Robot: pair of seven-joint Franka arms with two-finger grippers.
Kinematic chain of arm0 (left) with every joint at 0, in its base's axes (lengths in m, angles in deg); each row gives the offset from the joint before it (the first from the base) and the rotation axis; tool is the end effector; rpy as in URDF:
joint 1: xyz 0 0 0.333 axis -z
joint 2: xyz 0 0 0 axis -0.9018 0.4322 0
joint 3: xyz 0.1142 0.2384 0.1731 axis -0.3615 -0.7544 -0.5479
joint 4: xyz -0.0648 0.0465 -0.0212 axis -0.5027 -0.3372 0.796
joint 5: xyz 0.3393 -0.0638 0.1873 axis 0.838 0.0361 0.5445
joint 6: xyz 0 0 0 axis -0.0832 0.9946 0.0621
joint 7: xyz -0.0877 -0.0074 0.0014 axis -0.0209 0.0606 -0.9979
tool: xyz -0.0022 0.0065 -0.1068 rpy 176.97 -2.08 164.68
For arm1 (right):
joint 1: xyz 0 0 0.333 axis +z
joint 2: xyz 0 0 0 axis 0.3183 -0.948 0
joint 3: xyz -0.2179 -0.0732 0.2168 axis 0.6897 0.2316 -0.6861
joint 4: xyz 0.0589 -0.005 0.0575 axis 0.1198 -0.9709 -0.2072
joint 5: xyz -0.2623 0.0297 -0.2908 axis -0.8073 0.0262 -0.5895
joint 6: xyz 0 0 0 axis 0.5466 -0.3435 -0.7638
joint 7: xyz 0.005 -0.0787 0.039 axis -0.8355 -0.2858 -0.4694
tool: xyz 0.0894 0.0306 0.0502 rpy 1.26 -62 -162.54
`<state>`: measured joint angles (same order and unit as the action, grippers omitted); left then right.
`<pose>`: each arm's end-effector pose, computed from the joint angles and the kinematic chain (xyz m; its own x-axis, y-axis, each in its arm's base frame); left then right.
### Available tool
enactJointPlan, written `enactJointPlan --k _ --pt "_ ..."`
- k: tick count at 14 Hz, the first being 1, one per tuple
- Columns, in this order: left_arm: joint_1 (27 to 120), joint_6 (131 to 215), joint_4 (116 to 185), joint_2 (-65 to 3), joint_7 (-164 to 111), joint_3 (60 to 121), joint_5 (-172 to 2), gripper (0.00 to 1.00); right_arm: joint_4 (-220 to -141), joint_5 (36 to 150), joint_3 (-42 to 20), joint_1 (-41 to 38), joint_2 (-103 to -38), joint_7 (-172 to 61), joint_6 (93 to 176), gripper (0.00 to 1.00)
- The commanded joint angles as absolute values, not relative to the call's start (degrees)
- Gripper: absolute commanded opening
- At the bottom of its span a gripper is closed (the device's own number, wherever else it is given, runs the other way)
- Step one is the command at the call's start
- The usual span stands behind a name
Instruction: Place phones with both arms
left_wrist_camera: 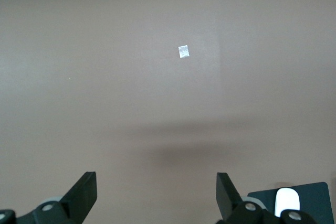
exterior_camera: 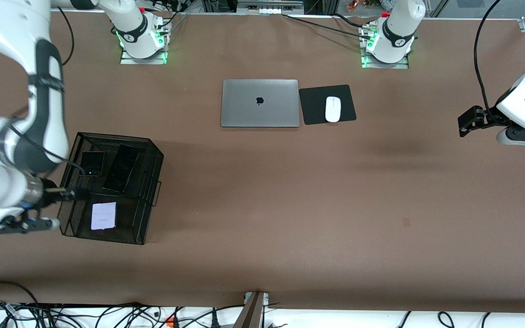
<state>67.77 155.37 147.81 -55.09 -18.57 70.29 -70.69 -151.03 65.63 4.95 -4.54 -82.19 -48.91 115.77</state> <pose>0.5735 -0.0077 0.5665 0.9974 -0.0703 0.0126 -0.0689 -0.9935 -0.0906 0.7125 -0.0106 0.4238 0.9885 0.0948 -0.1177 0.0989 -0.9947 0.0298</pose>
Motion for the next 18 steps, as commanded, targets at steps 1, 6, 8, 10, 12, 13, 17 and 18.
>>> enactJointPlan --k 1,6,8,10,12,13,17,18 --pt "67.8 154.1 146.9 -55.4 -18.4 70.4 -72.0 1.00 -159.7 61.6 4.6 -2.8 -73.1 -49.1 114.4 1.00" --pt "67.8 154.0 146.9 -55.4 -18.3 70.3 -72.0 1.00 -174.8 56.6 4.2 -1.6 -58.3 -51.4 116.7 1.00" --pt "67.8 153.9 147.0 -55.5 -18.3 70.3 -72.0 1.00 -176.4 55.3 2.8 -2.8 -55.5 -51.8 116.2 1.00" --pt "67.8 153.7 146.9 -55.4 -18.3 70.4 -72.0 1.00 -176.0 52.9 -6.0 -10.9 -53.0 -52.7 114.5 1.00" --pt "67.8 153.4 146.9 -55.5 -18.3 70.4 -72.0 1.00 -175.6 52.2 -12.7 -17.5 -51.3 -54.1 112.2 1.00" --pt "67.9 153.4 146.9 -55.5 -18.3 70.4 -72.0 1.00 -175.5 52.2 -15.4 -20.0 -50.8 -54.6 111.3 1.00" --pt "68.0 153.3 147.0 -55.5 -18.3 70.4 -72.0 1.00 -175.6 51.7 -23.8 -27.7 -48.8 -56.0 109.5 1.00" --pt "68.0 153.3 146.9 -55.5 -18.3 70.4 -72.0 1.00 -175.5 51.7 -23.8 -27.7 -48.7 -56.5 109.4 1.00"
